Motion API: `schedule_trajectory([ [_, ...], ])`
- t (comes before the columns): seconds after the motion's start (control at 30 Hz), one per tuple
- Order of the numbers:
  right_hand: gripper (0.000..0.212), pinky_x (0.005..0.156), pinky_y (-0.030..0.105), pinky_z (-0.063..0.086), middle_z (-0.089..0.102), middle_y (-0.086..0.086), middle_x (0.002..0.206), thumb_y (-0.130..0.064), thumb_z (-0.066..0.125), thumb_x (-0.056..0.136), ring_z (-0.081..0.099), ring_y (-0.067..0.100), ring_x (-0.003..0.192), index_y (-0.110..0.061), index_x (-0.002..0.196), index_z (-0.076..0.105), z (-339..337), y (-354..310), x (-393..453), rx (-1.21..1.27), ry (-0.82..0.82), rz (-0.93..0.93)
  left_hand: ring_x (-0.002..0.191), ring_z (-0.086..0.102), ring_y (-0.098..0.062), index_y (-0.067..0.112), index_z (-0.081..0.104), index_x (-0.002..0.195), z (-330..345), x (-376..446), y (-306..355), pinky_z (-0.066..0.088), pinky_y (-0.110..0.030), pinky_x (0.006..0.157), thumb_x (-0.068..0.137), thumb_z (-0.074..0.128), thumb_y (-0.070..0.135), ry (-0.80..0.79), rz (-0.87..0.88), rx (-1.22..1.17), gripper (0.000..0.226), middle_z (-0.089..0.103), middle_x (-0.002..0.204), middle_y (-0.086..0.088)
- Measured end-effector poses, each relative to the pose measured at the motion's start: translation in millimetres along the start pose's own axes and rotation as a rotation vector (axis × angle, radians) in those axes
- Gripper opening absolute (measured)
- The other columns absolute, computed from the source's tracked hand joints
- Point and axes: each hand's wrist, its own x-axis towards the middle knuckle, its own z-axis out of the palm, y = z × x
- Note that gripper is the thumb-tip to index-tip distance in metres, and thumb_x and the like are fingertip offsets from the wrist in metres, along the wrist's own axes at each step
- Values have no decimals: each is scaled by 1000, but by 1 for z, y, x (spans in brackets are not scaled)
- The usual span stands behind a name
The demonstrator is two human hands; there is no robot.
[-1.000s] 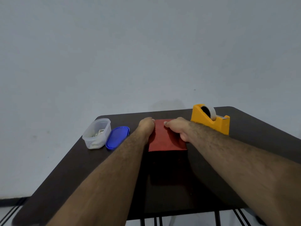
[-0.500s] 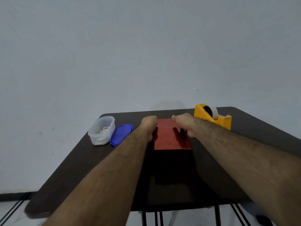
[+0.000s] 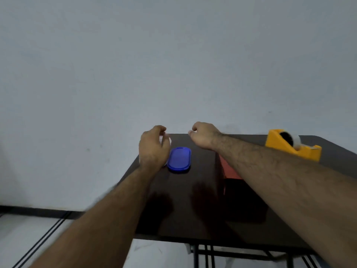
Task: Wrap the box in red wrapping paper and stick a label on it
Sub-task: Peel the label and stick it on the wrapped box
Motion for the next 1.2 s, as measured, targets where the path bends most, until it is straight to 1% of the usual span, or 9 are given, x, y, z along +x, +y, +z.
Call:
schedule_trajectory([
  [0.1,34,92,32,49,68,4,132,-37,50,107,62,24,120,-18,130,67,36,-31,13,-14,-15,-110,134,58,-30,14,61,145,-11,-15,-41,46,-42,114,93,70,29,56,-42,71,55,66,143,-6],
  [0.23,34,102,40,53,67,-3,136,-34,48,109,61,21,123,-26,135,68,75,-68,35,-63,-45,-196,132,56,-17,23,44,157,-17,-22,-66,48,-33,106,77,88,40,-117,-211,-117,93,59,146,7],
  [0.33,30,99,39,55,69,-6,132,-35,54,105,63,19,119,-29,127,73,87,-79,55,-129,-94,-169,112,64,-12,30,51,145,-12,-19,-68,52,-27,85,73,92,42,-174,-270,-129,84,62,127,14],
  [0.5,31,94,34,55,71,2,123,-24,73,90,68,21,112,-18,120,76,98,-101,81,-506,-514,-154,96,60,-11,31,60,129,-8,-12,-77,57,-33,90,75,90,47,-189,-351,-80,64,63,115,13],
  [0.67,27,99,40,59,73,0,120,-18,80,83,70,20,110,-18,110,79,100,-109,89,-549,-546,-151,96,59,-11,30,60,130,-8,-11,-79,58,-34,90,75,90,49,-193,-330,-82,65,58,108,16],
  [0.9,9,61,22,46,66,-13,86,-19,71,91,65,13,91,-26,90,76,98,-99,78,-444,-374,-226,93,58,-11,29,60,132,-13,-13,-71,56,-31,84,79,89,48,-194,-335,-88,63,61,111,13],
  [0.97,17,66,25,51,70,-10,92,-13,67,89,67,15,92,-27,90,77,96,-93,76,-336,-294,-203,94,58,-11,29,60,132,-13,-12,-71,59,-34,86,79,89,47,-187,-340,-92,62,66,117,9],
  [1.07,25,84,33,58,74,-8,107,-9,57,93,68,17,100,-24,99,77,93,-84,67,-19,34,-172,102,59,-12,28,60,136,-14,-12,-70,56,-32,93,80,89,44,-183,-339,-106,65,68,131,5],
  [1.2,26,86,28,58,74,-15,103,-11,58,100,70,9,99,-29,101,75,97,-84,25,636,462,-105,96,60,-5,34,63,124,-14,-16,-67,41,-7,71,82,86,37,-129,-204,-191,48,63,104,21],
])
